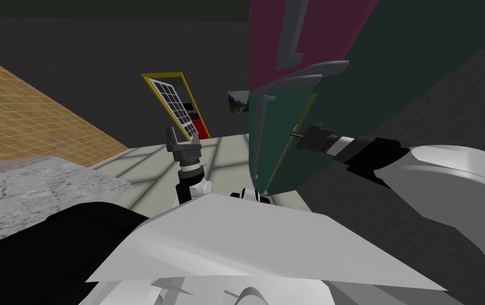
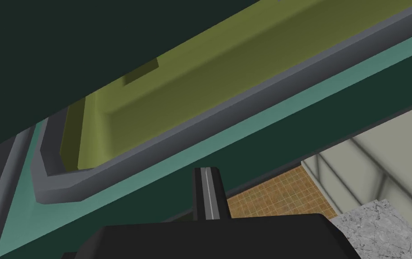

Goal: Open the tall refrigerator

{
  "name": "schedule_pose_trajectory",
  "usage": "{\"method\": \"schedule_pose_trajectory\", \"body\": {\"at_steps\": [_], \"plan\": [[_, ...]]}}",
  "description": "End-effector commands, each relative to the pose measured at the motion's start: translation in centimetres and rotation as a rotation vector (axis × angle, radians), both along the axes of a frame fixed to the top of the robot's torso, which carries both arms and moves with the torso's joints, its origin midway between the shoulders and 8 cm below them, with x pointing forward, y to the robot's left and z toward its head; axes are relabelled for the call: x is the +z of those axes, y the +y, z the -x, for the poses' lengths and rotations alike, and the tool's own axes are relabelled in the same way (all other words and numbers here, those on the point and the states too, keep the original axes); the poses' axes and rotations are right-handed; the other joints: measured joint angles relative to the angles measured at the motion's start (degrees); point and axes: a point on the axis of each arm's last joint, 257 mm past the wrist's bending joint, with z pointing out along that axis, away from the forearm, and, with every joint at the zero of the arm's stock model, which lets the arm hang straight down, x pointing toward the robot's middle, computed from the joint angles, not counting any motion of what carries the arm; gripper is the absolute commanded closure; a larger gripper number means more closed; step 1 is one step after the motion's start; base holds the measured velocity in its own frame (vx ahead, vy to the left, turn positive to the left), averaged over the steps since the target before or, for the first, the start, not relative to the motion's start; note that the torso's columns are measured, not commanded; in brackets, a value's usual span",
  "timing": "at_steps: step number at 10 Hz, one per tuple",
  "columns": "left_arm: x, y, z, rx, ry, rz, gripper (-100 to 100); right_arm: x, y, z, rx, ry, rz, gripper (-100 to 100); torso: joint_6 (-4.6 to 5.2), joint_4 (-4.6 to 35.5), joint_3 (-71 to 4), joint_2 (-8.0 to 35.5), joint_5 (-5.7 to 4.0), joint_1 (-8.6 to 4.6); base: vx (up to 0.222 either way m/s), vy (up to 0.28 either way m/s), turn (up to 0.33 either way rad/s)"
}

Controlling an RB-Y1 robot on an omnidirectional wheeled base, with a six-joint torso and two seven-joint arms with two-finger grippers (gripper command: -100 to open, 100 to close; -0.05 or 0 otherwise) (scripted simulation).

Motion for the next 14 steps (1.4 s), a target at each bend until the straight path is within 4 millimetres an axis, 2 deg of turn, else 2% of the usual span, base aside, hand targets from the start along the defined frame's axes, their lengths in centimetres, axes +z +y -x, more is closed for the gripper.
{"method": "schedule_pose_trajectory", "body": {"at_steps": [1, 2, 6, 7, 9, 10, 13, 14], "plan": [[0.0, 0.0, 0.0, 0.000, 0.000, 0.000, 0, 2.5, -0.5, -0.7, -0.028, -0.087, 0.028, -100, 0.00, 0.0, 0.1, 0.1, 0.02, 0.06, -0.001, 0.012, -0.013], [0.0, 0.0, 0.0, 0.000, 0.000, 0.000, 0, 3.2, -1.1, -0.9, -0.048, -0.110, 0.080, -100, 0.00, 0.0, 0.0, 0.0, 0.02, 0.04, -0.018, 0.031, 0.043], [0.0, 0.0, 0.0, 0.000, 0.000, 0.000, 0, 3.3, -1.4, -1.1, -0.061, -0.126, 0.098, -100, 0.02, -0.1, 0.0, -0.1, -0.03, -0.12, -0.003, 0.005, 0.006], [0.0, 0.0, 0.0, 0.000, 0.000, 0.000, 0, 4.2, -2.1, -1.4, -0.086, -0.157, 0.155, -100, 0.04, -0.1, 0.0, -0.1, -0.06, -0.16, -0.027, 0.010, 0.014], [0.0, 0.0, 0.0, 0.000, 0.000, 0.000, 0, 4.2, -2.2, -1.5, -0.093, -0.166, 0.164, -100, -0.06, 0.0, -0.1, -0.1, 0.08, 0.10, -0.009, 0.009, 0.034], [0.0, 0.0, 0.0, 0.000, 0.000, 0.000, 0, 5.1, -2.7, -1.7, -0.114, -0.193, 0.214, -100, -0.05, 0.0, -0.1, -0.1, 0.10, 0.12, -0.024, 0.018, 0.022], [0.0, 0.0, 0.0, 0.000, 0.000, 0.000, 0, 5.2, -3.0, -1.8, -0.123, -0.204, 0.225, -100, -0.13, 0.0, 0.0, 0.0, 0.18, 0.22, -0.012, 0.007, 0.011], [0.0, 0.0, 0.0, 0.000, 0.000, 0.000, 0, 6.2, -3.5, -2.0, -0.149, -0.239, 0.280, -100, -0.07, 0.0, 0.0, 0.0, 0.14, 0.12, -0.021, 0.009, 0.059]]}}
